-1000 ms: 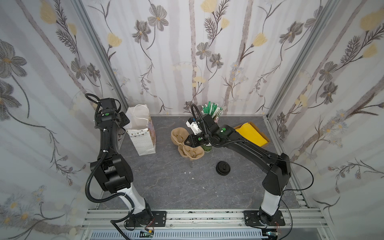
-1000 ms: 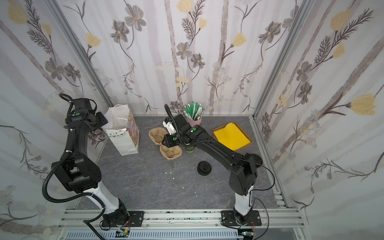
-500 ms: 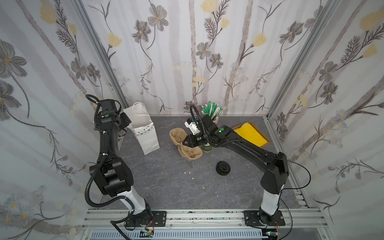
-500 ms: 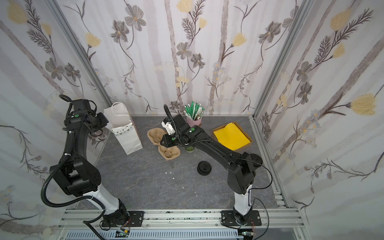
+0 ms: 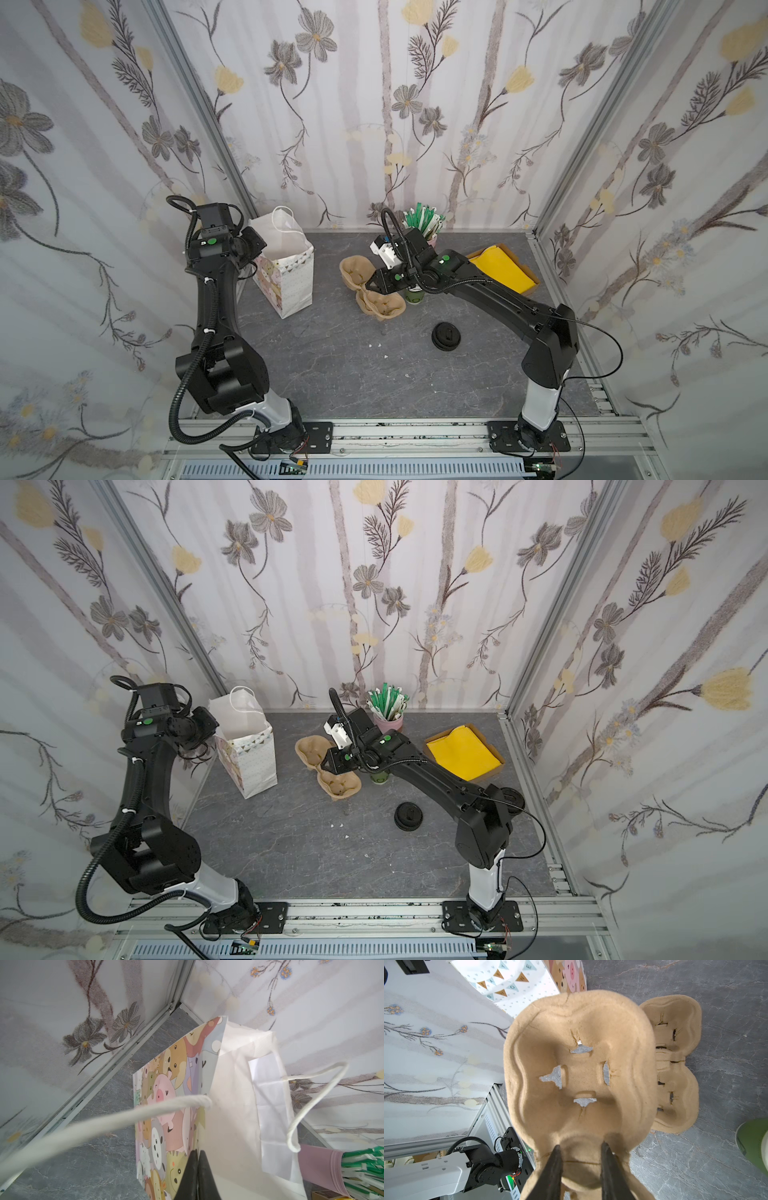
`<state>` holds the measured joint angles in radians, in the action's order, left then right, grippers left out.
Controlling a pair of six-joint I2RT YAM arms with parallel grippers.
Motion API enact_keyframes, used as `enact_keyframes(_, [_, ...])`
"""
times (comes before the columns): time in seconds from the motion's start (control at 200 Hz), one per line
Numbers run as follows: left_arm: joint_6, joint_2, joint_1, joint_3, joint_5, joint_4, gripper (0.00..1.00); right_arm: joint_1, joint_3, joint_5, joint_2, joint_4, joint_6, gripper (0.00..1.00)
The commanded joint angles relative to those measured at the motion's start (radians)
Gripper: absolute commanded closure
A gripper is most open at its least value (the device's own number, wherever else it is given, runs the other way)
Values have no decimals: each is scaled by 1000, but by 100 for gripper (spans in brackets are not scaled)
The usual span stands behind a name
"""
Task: Pack the takeout coffee
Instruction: 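Reach the left gripper to the white bag and grasp its top edge, then pull the bag inward with the left gripper while the right carries the carrier over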
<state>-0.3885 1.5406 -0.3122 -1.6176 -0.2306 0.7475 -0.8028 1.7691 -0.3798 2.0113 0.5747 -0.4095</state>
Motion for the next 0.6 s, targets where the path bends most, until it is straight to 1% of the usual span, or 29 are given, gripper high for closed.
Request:
enact_keyframes(0.0, [-65, -83, 9, 64, -34, -29, 100, 5, 2, -19, -33, -15, 15, 76])
enact_keyframes(0.285, [-167, -358, 80, 268, -81, -44, 100, 25, -10, -16, -115, 63, 17, 76])
enact_keyframes(0.39, [-204, -443, 111, 316, -139, -46, 100, 30, -15, -25, -155, 85, -2, 76])
enact_keyframes(0.595, [-266, -626, 127, 417, -279, -45, 100, 43, -32, -25, -238, 131, -24, 76])
